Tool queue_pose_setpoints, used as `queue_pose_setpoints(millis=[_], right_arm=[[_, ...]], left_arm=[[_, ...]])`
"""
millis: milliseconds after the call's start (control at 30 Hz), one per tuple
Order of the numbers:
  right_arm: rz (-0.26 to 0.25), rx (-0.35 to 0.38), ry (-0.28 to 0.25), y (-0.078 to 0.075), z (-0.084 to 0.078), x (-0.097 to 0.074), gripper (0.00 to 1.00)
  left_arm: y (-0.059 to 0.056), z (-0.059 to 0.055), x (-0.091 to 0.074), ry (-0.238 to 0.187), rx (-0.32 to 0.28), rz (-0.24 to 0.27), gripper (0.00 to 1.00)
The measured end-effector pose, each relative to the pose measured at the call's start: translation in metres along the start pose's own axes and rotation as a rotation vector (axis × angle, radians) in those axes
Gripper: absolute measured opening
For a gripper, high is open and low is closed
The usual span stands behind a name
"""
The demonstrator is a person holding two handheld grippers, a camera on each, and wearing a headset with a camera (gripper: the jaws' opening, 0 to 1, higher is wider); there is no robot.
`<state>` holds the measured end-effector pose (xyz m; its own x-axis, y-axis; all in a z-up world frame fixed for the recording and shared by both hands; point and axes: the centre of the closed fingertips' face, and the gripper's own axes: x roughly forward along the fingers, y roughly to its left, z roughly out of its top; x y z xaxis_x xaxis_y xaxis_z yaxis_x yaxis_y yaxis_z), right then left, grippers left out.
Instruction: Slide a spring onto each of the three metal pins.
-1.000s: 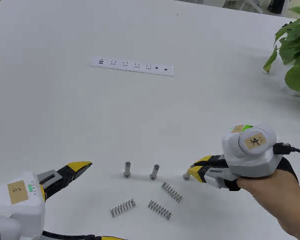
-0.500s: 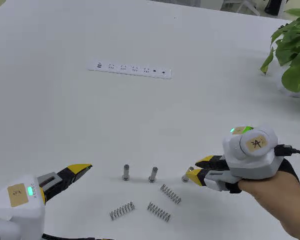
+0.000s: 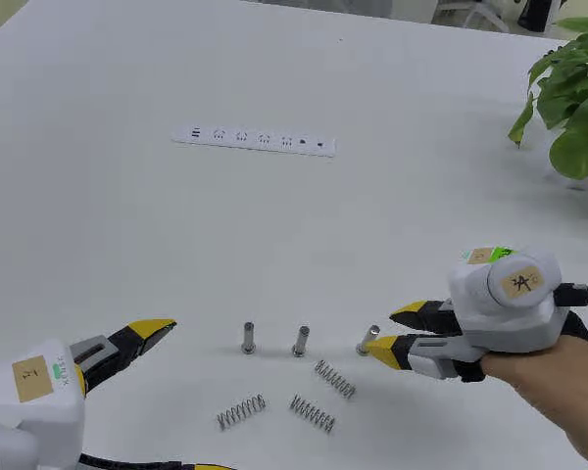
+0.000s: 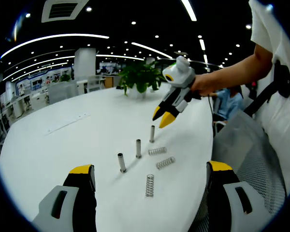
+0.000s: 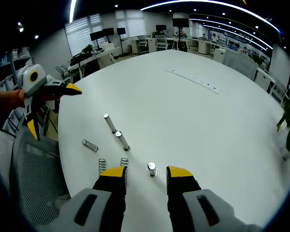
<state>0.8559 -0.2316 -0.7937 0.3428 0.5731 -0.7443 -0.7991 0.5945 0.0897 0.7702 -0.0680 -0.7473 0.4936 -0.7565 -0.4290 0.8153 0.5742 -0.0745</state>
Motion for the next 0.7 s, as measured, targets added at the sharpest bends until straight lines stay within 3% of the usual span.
queue_pose_setpoints(millis=[700], right_arm=[[0.099,-0.068,-0.075,0.018,-0.008,-0.021,0.63]], left_arm=[[-0.001,0.002,-0.004,0.023,0.04,0.01,0.97]])
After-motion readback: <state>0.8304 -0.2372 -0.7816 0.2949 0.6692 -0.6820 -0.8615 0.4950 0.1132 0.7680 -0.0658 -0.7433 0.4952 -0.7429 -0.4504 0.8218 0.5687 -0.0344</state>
